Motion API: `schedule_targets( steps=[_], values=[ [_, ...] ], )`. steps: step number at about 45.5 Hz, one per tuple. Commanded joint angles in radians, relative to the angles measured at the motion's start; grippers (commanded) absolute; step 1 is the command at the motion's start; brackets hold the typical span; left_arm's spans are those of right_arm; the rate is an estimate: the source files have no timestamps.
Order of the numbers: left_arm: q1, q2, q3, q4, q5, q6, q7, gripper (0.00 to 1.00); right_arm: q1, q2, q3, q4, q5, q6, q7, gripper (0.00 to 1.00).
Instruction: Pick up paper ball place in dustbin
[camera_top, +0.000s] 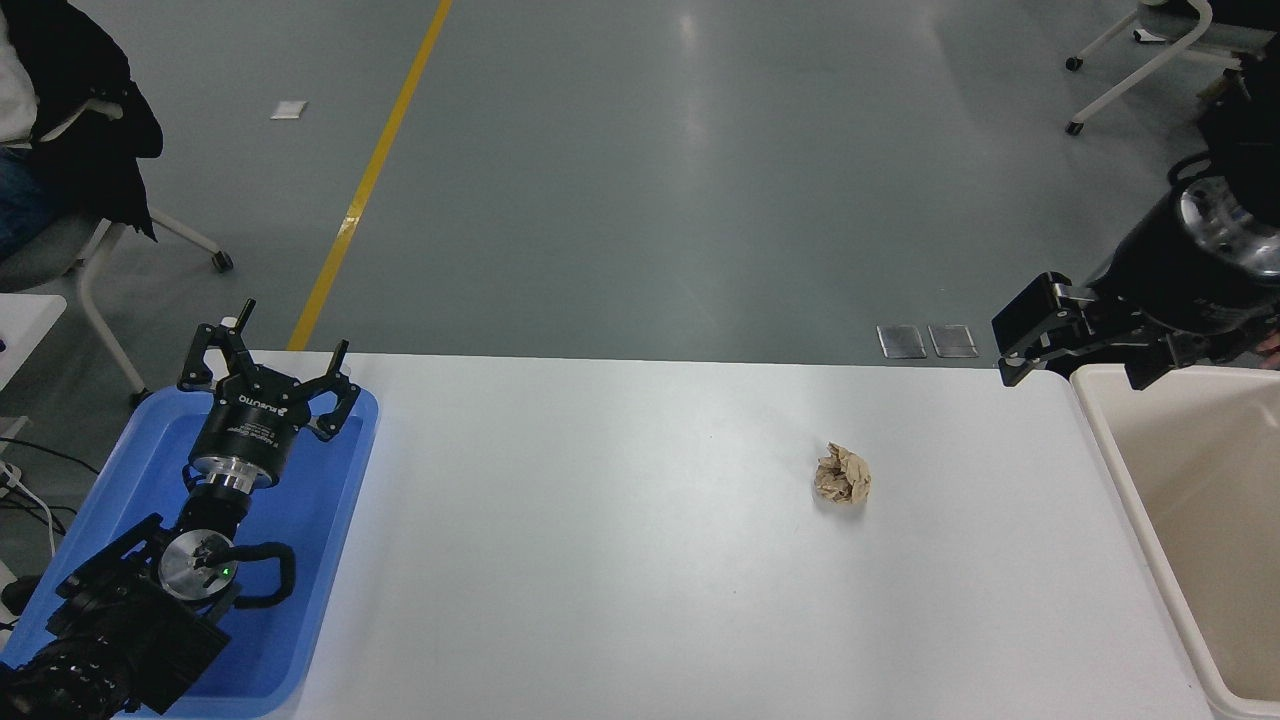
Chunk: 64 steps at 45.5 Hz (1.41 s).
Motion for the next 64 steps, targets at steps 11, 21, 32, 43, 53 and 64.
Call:
schedule_targets(
  steps=[11, 21, 32, 43, 53, 64],
  values=[
    [0.0, 0.0, 0.0, 0.0, 0.0, 0.0, 0.0, 1.0, 0.002, -0.001, 0.001, 0.0, 0.0, 0.0, 0.0, 1.0],
    [-0.001, 0.0, 0.0, 0.0, 0.0, 0.0, 0.0, 1.0, 0.002, 0.001, 0.002, -0.003, 0.0, 0.0, 0.0, 1.0],
    [-0.001, 0.0, 0.0, 0.0, 0.0, 0.0, 0.0, 1.0, -0.007, 0.007, 0.004, -0.006, 0.0, 0.0, 0.0, 1.0],
    [-0.001, 0.0, 0.0, 0.0, 0.0, 0.0, 0.0, 1.0, -0.01, 0.013, 0.002, -0.011, 0.0, 0.0, -0.001, 1.0],
    [-0.001, 0.0, 0.0, 0.0, 0.0, 0.0, 0.0, 1.0, -0.01, 0.017, 0.002, -0.017, 0.0, 0.0, 0.0, 1.0],
    [-0.001, 0.0, 0.0, 0.0, 0.0, 0.0, 0.0, 1.0, -0.01, 0.01, 0.001, -0.036, -0.002, 0.0, 0.0, 1.0]
  ],
)
